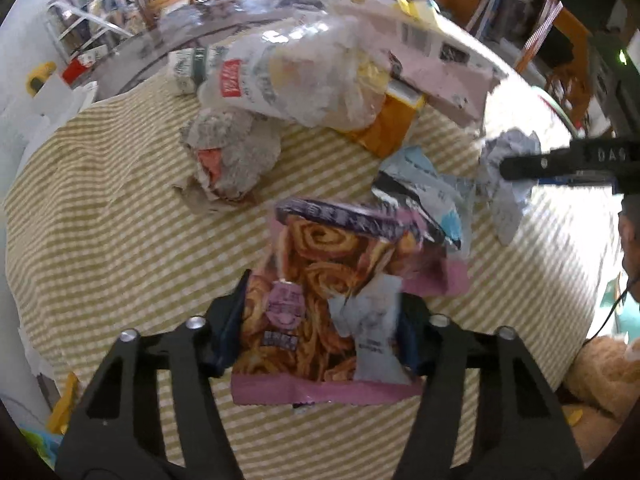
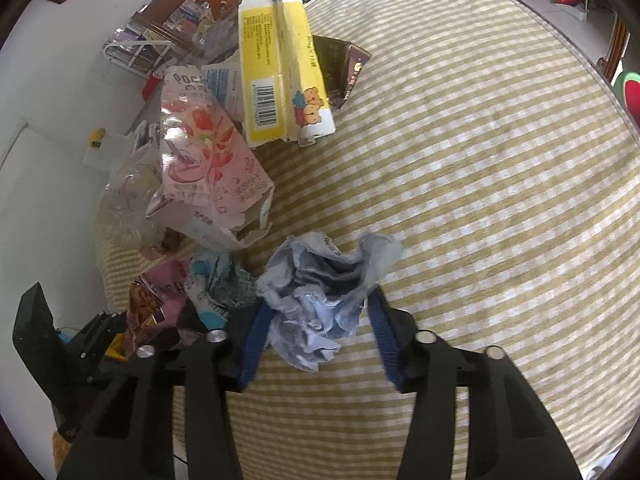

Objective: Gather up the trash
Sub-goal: 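Grasp the crumpled blue-white paper with the right tool while the left tool grasps the pink pastry bag, then carry the crumpled paper and pastry bag over to the red bin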

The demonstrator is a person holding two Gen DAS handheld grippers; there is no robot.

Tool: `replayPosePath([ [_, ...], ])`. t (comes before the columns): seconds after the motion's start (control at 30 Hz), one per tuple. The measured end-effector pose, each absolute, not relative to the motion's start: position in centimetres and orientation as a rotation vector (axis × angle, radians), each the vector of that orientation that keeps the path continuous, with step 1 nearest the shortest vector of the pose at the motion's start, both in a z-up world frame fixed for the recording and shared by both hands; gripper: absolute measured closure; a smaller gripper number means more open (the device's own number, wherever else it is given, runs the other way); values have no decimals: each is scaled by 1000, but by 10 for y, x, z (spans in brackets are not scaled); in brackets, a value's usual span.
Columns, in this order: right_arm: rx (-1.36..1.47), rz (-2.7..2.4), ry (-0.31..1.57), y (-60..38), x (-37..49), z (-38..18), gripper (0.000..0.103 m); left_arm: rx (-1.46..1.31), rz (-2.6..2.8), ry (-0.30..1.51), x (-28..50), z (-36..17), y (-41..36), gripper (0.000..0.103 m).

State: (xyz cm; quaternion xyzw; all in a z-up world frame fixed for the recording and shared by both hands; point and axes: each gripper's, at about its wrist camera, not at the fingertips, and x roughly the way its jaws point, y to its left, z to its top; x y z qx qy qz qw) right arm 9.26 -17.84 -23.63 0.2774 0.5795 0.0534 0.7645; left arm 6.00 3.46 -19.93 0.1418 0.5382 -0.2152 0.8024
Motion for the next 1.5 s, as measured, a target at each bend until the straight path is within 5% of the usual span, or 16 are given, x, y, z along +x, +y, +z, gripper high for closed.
replayPosePath([
  [0.13, 560, 139, 1210, -180, 80, -221, 63, 194, -427, 1110, 55, -185, 45, 56],
  [0.77, 418, 188, 821, -187, 46, -101, 62, -209, -387, 836, 40, -82, 38, 56],
  [1.5, 410, 136, 764, -214, 23, -88, 62, -224, -430, 815, 25, -72, 7, 55],
])
